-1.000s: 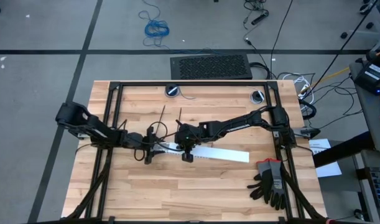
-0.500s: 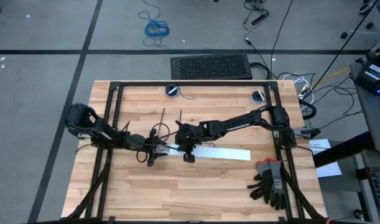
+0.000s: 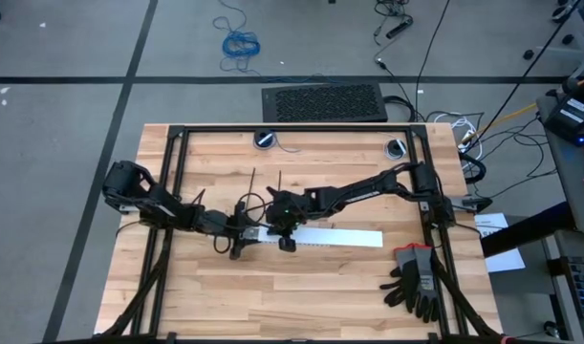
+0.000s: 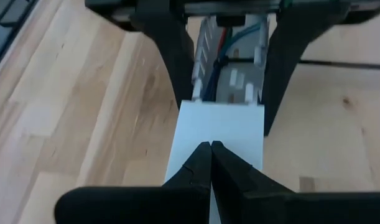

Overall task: Ziptie cables
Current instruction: Close the white cable duct

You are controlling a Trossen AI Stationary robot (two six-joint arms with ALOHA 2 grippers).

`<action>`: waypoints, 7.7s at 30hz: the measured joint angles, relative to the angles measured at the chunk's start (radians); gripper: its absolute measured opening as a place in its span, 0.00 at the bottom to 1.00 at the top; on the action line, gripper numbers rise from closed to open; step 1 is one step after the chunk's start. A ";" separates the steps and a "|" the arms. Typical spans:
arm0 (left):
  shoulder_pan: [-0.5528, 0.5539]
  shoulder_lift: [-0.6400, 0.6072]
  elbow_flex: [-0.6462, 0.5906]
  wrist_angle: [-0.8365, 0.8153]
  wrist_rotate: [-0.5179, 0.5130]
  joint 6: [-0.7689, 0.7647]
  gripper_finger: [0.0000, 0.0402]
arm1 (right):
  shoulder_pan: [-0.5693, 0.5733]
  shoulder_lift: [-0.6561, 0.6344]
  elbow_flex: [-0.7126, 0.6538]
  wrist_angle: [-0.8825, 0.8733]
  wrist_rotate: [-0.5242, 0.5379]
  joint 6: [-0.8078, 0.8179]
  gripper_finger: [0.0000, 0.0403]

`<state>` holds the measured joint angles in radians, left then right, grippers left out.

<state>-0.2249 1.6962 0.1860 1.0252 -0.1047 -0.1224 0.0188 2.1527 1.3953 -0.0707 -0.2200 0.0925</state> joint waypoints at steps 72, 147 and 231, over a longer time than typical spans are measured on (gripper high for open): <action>-0.183 0.042 0.007 -0.010 -0.280 -0.105 0.60 | 0.014 0.010 0.012 0.010 0.009 0.019 0.00; -0.176 -0.256 -0.016 -0.389 -0.259 -0.133 0.78 | 0.065 0.012 0.099 -0.167 0.061 0.017 0.00; -0.156 -0.034 0.084 -0.273 -0.219 -0.159 0.62 | 0.059 0.031 0.098 -0.112 0.065 0.042 0.00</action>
<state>-0.3805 1.6623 0.2700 0.7522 -0.3237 -0.2813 0.0777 2.1835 1.4929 -0.1830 -0.1551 0.1349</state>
